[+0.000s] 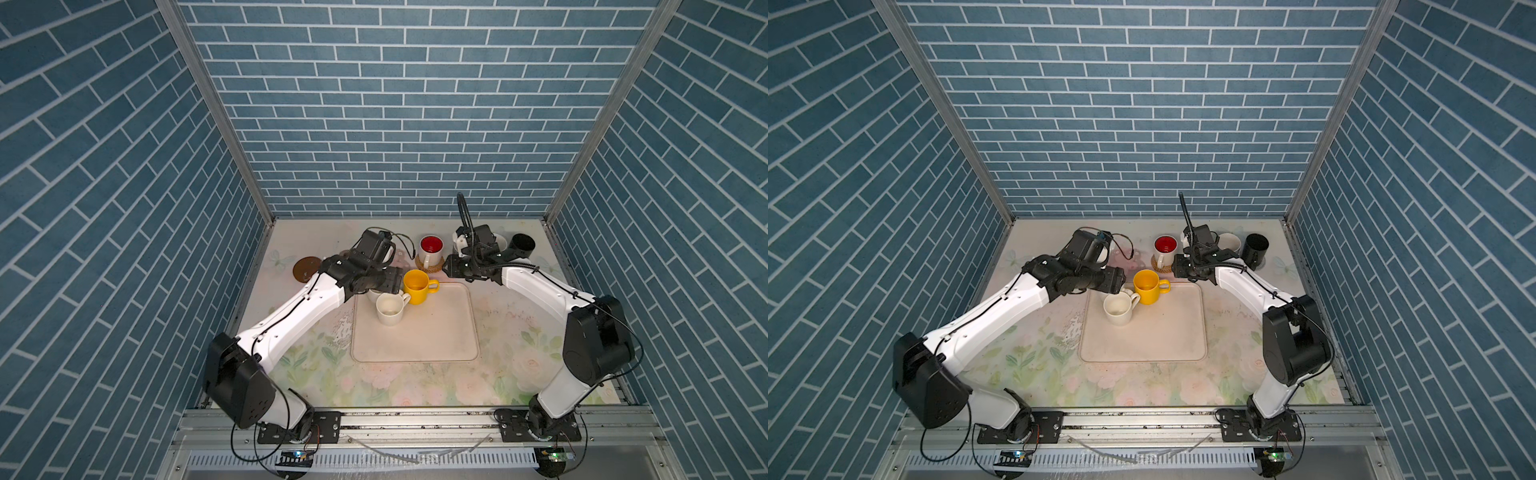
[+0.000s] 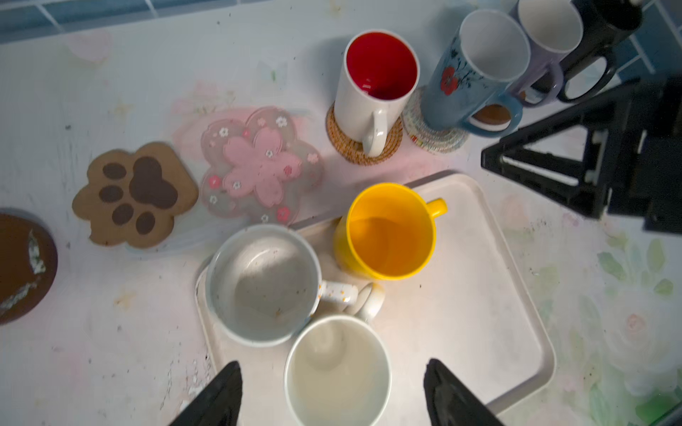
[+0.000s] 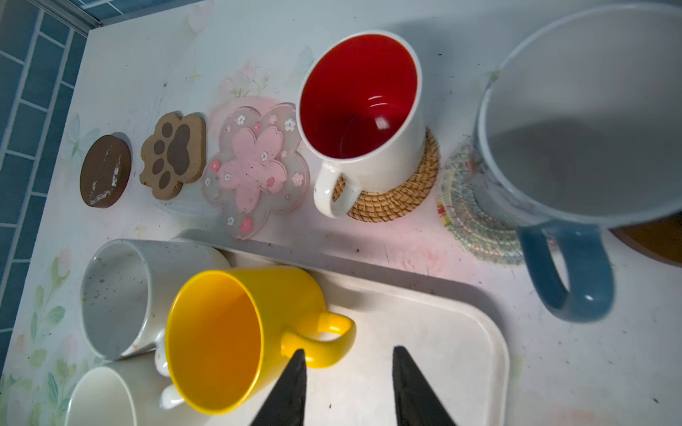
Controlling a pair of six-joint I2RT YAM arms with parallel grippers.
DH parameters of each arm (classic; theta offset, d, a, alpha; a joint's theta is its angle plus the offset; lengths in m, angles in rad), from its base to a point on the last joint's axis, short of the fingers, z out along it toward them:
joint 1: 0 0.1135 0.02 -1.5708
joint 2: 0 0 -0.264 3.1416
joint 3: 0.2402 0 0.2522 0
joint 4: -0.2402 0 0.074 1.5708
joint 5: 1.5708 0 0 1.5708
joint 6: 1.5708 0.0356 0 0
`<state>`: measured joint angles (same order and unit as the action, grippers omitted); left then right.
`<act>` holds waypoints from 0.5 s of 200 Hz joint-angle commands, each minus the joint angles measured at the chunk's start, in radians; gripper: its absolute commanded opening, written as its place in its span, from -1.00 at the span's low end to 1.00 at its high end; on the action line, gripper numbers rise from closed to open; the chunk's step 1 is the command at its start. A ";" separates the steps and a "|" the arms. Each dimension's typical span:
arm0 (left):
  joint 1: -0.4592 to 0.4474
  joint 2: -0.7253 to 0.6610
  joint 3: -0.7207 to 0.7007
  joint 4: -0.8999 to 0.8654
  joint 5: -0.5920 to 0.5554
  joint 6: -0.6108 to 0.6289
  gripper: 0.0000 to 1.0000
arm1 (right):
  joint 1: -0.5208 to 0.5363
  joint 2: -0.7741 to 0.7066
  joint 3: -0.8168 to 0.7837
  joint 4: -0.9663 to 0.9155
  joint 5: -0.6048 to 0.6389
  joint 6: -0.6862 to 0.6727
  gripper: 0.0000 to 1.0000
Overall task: Place cups on coasters
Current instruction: Rotate the cup on the tray.
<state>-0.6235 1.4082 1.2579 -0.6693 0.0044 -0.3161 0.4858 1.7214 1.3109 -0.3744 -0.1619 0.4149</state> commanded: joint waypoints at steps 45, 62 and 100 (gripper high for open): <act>0.016 -0.245 -0.186 -0.116 -0.077 -0.005 0.59 | 0.018 0.142 0.139 -0.020 0.009 0.032 -0.46; 0.027 -0.279 -0.203 -0.131 -0.078 0.001 0.59 | 0.036 0.159 0.133 -0.013 0.018 0.039 -0.47; 0.043 -0.330 -0.235 -0.130 -0.071 0.014 0.59 | 0.080 0.169 0.106 -0.007 0.050 0.049 -0.47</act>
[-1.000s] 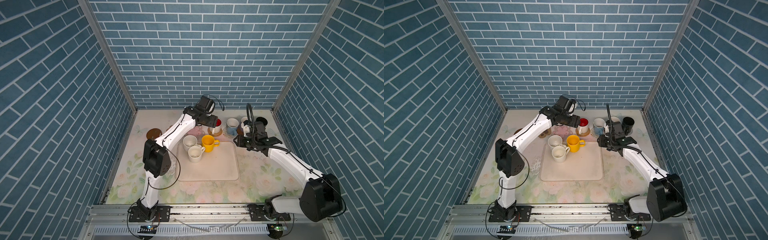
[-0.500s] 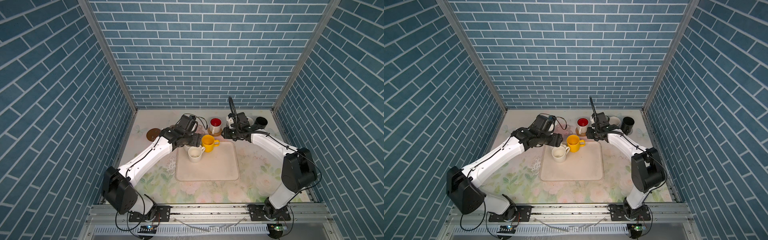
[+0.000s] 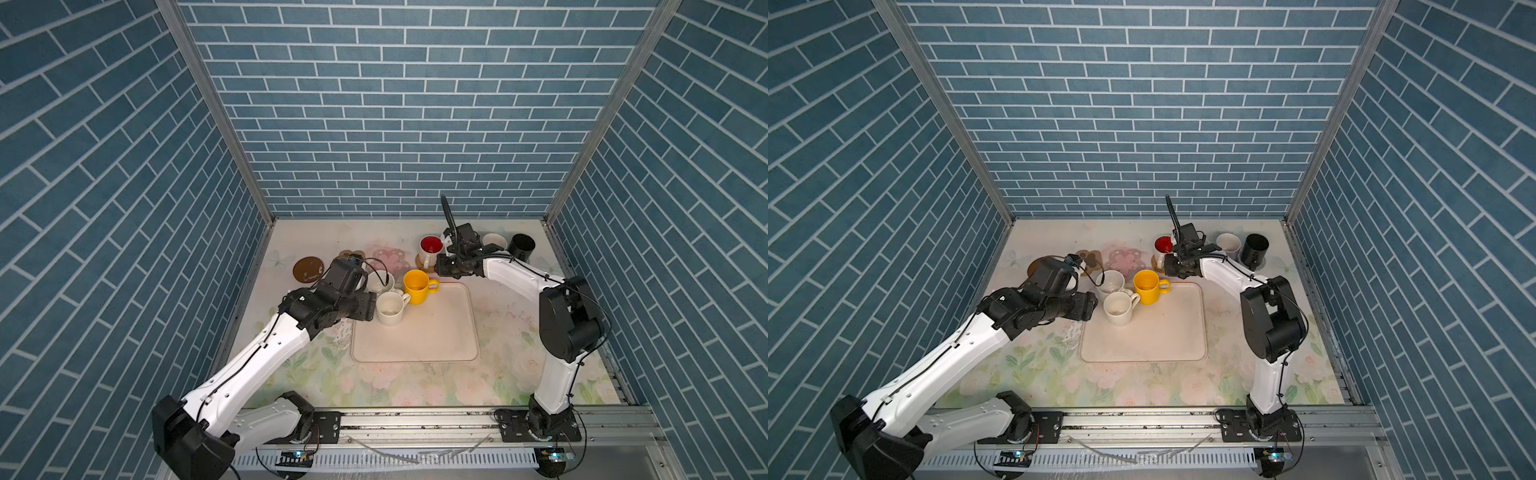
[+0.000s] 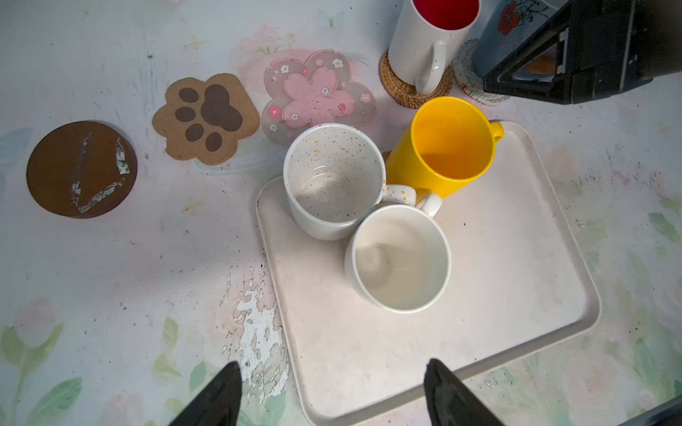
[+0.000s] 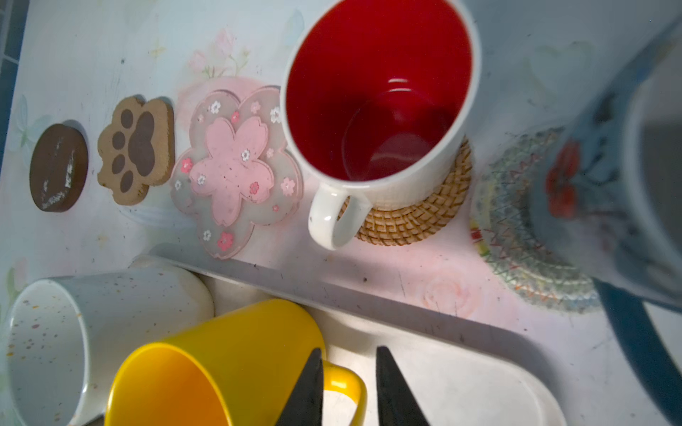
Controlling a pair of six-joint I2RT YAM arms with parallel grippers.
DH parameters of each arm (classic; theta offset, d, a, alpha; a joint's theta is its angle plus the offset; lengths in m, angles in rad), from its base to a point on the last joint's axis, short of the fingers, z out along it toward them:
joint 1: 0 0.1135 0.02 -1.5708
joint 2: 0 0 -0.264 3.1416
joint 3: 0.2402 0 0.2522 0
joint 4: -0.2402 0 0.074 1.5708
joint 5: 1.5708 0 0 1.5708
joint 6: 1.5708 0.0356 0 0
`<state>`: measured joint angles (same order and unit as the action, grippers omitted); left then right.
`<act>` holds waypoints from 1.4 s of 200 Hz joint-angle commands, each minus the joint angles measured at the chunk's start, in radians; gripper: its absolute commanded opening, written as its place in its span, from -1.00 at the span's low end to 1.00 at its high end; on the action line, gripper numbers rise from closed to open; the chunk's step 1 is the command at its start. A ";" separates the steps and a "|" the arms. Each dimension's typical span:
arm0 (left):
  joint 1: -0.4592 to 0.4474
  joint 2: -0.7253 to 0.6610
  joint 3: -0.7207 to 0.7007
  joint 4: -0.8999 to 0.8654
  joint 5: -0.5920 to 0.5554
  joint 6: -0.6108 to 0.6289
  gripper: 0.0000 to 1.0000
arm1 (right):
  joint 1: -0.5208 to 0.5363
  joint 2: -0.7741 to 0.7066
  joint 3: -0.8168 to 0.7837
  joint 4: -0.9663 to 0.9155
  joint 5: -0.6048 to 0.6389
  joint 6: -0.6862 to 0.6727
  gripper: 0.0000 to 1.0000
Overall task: Place cups on coasters
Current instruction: Rotate the cup on the tray.
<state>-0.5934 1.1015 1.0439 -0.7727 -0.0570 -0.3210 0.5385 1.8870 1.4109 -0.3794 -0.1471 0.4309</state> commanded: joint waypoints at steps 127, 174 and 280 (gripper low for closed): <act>0.084 -0.032 -0.043 0.004 0.109 0.034 0.57 | 0.123 -0.108 -0.155 0.049 0.103 0.103 -0.52; 0.102 -0.050 -0.056 0.007 0.118 0.030 0.57 | 0.159 -0.147 -0.206 0.065 0.118 0.120 -0.53; 0.181 -0.047 -0.077 0.031 0.185 0.027 0.57 | 0.168 -0.293 -0.229 -0.061 0.220 0.022 -0.05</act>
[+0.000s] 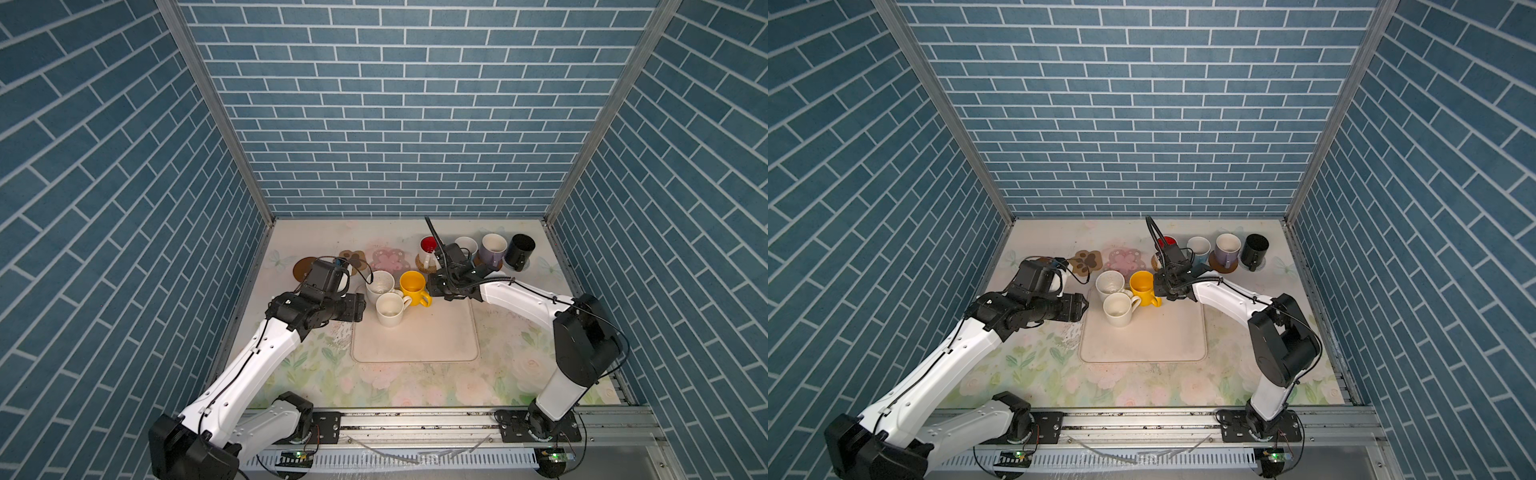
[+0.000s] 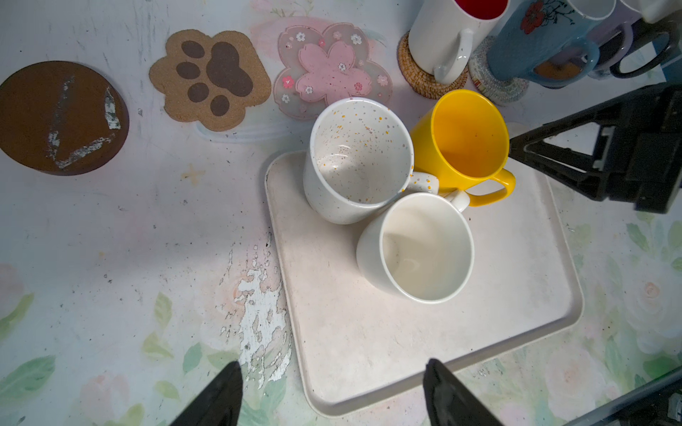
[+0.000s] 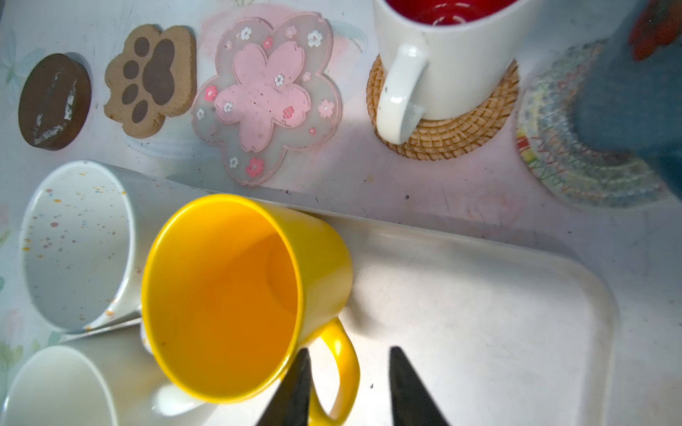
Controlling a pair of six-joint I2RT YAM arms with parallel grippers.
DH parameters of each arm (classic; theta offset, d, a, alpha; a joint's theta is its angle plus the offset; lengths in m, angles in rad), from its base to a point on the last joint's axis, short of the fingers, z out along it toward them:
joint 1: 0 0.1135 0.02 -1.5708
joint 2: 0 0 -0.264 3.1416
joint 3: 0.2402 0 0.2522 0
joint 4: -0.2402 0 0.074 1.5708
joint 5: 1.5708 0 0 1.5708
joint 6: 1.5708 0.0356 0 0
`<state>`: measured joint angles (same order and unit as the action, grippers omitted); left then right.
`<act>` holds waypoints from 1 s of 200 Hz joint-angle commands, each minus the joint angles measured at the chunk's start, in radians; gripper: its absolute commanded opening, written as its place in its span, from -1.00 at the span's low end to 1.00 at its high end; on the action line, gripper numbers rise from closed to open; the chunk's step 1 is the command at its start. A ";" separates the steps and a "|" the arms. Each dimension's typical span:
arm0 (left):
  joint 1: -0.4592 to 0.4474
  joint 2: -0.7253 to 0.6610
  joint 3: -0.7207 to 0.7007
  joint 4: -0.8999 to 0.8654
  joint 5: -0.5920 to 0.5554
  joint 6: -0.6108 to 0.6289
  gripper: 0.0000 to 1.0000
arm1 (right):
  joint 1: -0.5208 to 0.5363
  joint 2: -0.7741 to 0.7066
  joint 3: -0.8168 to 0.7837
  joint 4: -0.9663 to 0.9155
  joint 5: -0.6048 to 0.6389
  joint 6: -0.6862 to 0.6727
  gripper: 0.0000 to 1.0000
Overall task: Place cups on coasters
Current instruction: Rotate the cup on the tray, then pick up the cup from the tray.
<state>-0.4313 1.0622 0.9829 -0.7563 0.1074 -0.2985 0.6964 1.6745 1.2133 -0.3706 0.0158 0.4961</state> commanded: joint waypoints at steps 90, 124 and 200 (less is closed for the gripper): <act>0.073 -0.009 -0.024 0.028 0.046 -0.005 0.57 | 0.085 -0.073 0.014 -0.194 0.040 -0.194 0.15; 0.074 -0.014 -0.029 0.026 0.039 -0.008 0.57 | 0.084 -0.038 0.046 -0.224 0.038 -0.276 0.05; 0.080 -0.009 -0.027 0.025 0.034 -0.006 0.57 | 0.084 0.093 0.121 -0.229 0.007 -0.324 -0.02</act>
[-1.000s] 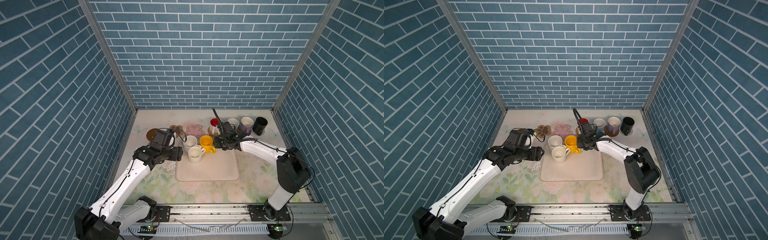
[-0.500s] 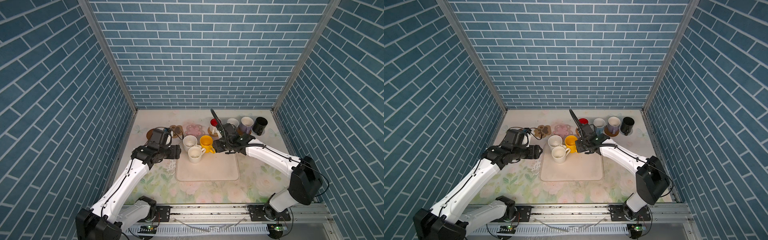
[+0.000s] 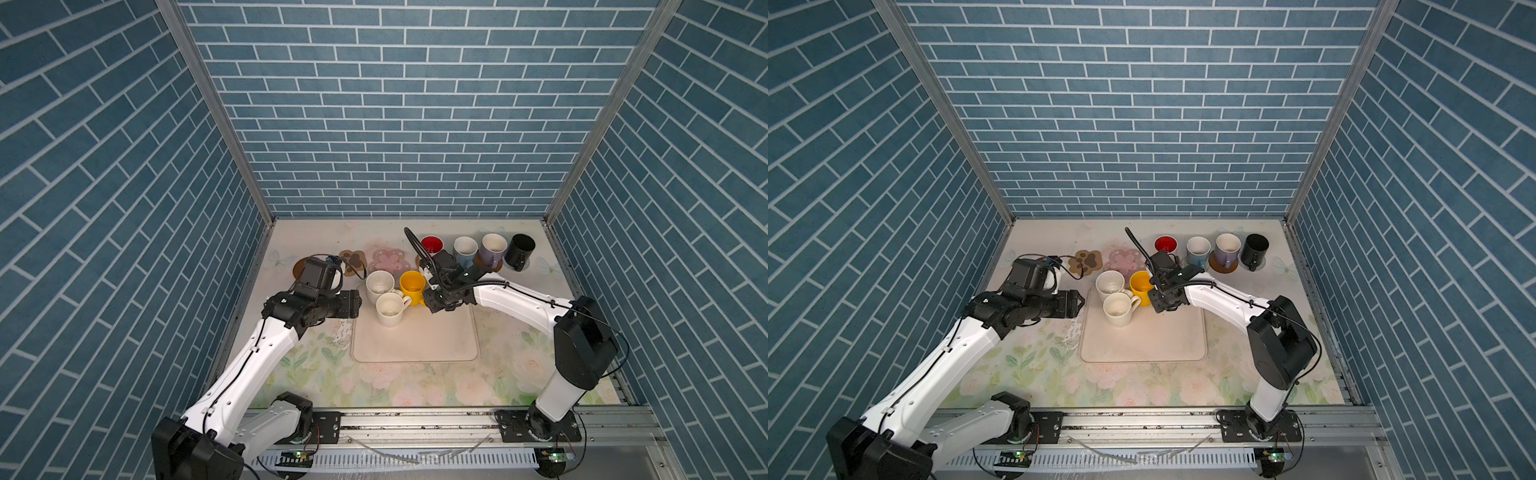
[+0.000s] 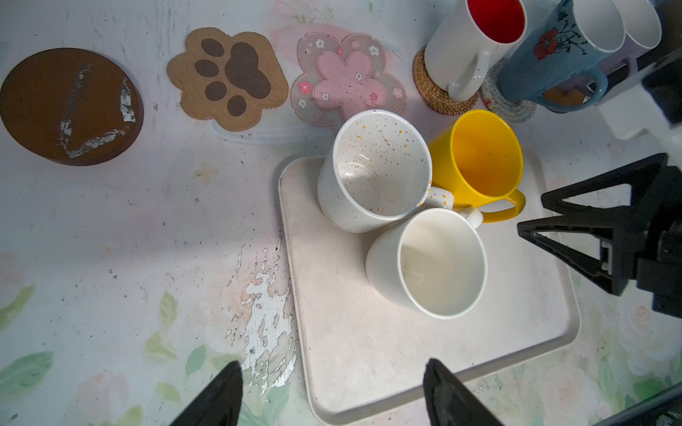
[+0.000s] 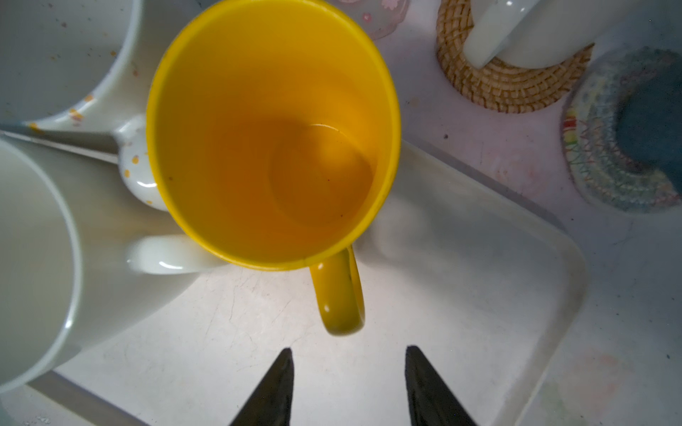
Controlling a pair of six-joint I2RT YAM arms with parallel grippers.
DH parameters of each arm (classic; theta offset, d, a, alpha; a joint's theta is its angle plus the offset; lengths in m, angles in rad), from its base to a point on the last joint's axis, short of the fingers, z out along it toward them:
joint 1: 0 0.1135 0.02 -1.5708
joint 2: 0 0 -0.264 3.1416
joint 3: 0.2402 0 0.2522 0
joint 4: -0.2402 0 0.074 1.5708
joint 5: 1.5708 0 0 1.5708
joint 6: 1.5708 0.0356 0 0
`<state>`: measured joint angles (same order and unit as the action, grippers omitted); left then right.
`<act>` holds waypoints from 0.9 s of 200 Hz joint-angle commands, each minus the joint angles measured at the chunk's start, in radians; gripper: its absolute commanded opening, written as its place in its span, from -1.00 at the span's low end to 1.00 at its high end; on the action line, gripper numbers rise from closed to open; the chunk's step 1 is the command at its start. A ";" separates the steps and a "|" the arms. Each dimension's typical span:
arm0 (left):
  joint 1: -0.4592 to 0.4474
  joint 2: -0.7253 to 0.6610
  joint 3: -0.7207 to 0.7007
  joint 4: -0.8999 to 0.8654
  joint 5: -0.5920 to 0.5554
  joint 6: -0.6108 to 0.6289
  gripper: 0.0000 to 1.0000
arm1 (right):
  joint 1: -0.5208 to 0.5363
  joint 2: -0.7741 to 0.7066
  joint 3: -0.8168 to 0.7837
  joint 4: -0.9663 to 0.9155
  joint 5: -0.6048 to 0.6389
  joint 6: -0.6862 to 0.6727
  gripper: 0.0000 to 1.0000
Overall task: Place cups on coasters
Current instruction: Pick up the cup from the tray.
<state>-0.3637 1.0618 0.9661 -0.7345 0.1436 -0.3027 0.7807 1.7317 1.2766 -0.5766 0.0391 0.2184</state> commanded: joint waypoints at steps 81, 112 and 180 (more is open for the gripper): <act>0.023 -0.003 -0.012 0.003 0.002 -0.003 0.57 | 0.000 0.144 0.112 -0.014 -0.014 -0.065 -0.53; 0.025 -0.007 -0.012 0.001 0.000 -0.002 0.57 | 0.000 0.148 0.119 -0.016 -0.013 -0.063 -0.71; 0.028 -0.012 -0.013 0.003 -0.003 -0.002 0.57 | 0.001 0.086 0.103 -0.022 0.007 -0.059 -1.00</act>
<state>-0.3443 1.0618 0.9661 -0.7345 0.1436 -0.3027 0.7807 1.8687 1.3495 -0.5816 0.0319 0.1745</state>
